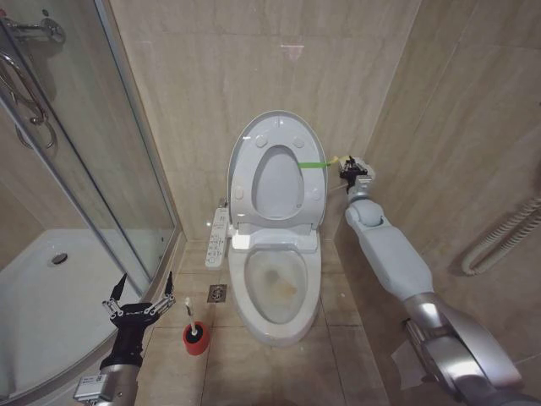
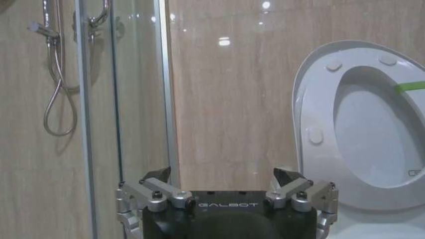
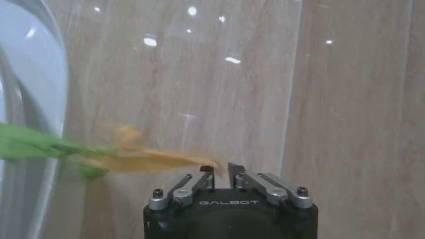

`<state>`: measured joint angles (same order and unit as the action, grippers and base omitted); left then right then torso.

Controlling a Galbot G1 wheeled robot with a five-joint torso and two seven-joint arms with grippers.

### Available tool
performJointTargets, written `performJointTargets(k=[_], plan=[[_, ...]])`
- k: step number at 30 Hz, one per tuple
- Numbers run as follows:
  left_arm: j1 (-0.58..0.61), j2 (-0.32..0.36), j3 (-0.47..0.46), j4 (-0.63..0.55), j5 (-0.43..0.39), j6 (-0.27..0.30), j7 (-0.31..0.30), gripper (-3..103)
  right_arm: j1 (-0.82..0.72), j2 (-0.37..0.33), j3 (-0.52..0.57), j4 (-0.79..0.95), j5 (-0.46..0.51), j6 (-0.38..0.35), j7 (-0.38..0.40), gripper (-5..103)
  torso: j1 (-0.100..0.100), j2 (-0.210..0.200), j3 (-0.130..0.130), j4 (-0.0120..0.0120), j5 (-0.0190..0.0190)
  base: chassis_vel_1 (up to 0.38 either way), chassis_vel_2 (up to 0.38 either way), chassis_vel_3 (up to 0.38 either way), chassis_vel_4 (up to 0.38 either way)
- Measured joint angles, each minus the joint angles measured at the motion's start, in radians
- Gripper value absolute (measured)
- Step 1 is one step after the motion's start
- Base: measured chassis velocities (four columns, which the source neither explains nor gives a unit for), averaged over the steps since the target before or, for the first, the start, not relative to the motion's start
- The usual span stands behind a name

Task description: Open the toilet lid, clean the toilet bowl with a toilet brush, close the toilet lid, and flush.

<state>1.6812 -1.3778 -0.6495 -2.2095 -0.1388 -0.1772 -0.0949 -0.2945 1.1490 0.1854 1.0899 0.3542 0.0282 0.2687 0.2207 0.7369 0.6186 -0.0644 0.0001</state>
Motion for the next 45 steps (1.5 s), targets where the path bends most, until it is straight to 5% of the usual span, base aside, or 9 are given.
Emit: performJointTargets(k=[4, 5, 11, 12, 19, 20, 26, 27, 45], plan=[[0.0, 0.0, 0.0, 0.0, 0.0, 0.0, 0.0, 100, -0.036, -0.021, -0.003, 0.043, 0.003, -0.003, 0.0, 5, 0.0, 0.0, 0.0, -0.0005, 0.0002, 0.0, 0.0, 0.0, 0.0], [0.0, 0.0, 0.0, 0.0, 0.0, 0.0, 0.0, 100, -0.045, -0.025, -0.005, 0.054, 0.003, -0.005, -0.001, 32, 0.0, 0.0, 0.0, -0.0006, 0.0001, 0.0, 0.0, 0.0, 0.0], [0.0, 0.0, 0.0, 0.0, 0.0, 0.0, 0.0, 100, -0.08, -0.035, -0.012, 0.099, 0.006, -0.013, 0.0, 32, 0.0, 0.0, 0.0, 0.0006, -0.0001, 0.0, 0.0, 0.0, 0.0], [0.0, 0.0, 0.0, 0.0, 0.0, 0.0, 0.0, 100, -0.084, -0.036, -0.013, 0.105, 0.007, -0.015, 0.002, 60, 0.0, 0.0, 0.0, 0.0006, 0.0, 0.0, 0.0, 0.0, 0.0], [0.0, 0.0, 0.0, 0.0, 0.0, 0.0, 0.0, 100, -0.107, -0.053, -0.012, 0.147, 0.021, -0.025, 0.017, 60, 0.0, 0.0, 0.0, 0.0006, 0.0, 0.0, 0.0, 0.0, 0.0], [0.0, 0.0, 0.0, 0.0, 0.0, 0.0, 0.0, 100, -0.114, -0.059, -0.011, 0.157, 0.026, -0.027, 0.019, 86, 0.0, 0.0, 0.0, 0.0007, -0.0001, 0.0, 0.0, 0.0, 0.0], [0.0, 0.0, 0.0, 0.0, 0.0, 0.0, 0.0, 100, -0.176, -0.102, 0.009, 0.218, 0.064, -0.052, 0.04, 86, 0.0, 0.0, 0.0, 0.0004, 0.0, 0.0, 0.0, 0.0, 0.0], [0.0, 0.0, 0.0, 0.0, 0.0, 0.0, 0.0, 100, -0.194, -0.111, 0.016, 0.234, 0.073, -0.056, 0.044, 100, 0.0, 0.0, 0.0, 0.0003, 0.0, 0.0, 0.0, 0.0, 0.0], [0.0, 0.0, 0.0, 0.0, 0.0, 0.0, 0.0, 100, -0.598, -0.129, 0.199, 0.548, 0.119, -0.076, 0.05, 100, 0.0, 0.0, 0.0, 0.0001, 0.0, 0.0, 0.0, 0.0, 0.0]])
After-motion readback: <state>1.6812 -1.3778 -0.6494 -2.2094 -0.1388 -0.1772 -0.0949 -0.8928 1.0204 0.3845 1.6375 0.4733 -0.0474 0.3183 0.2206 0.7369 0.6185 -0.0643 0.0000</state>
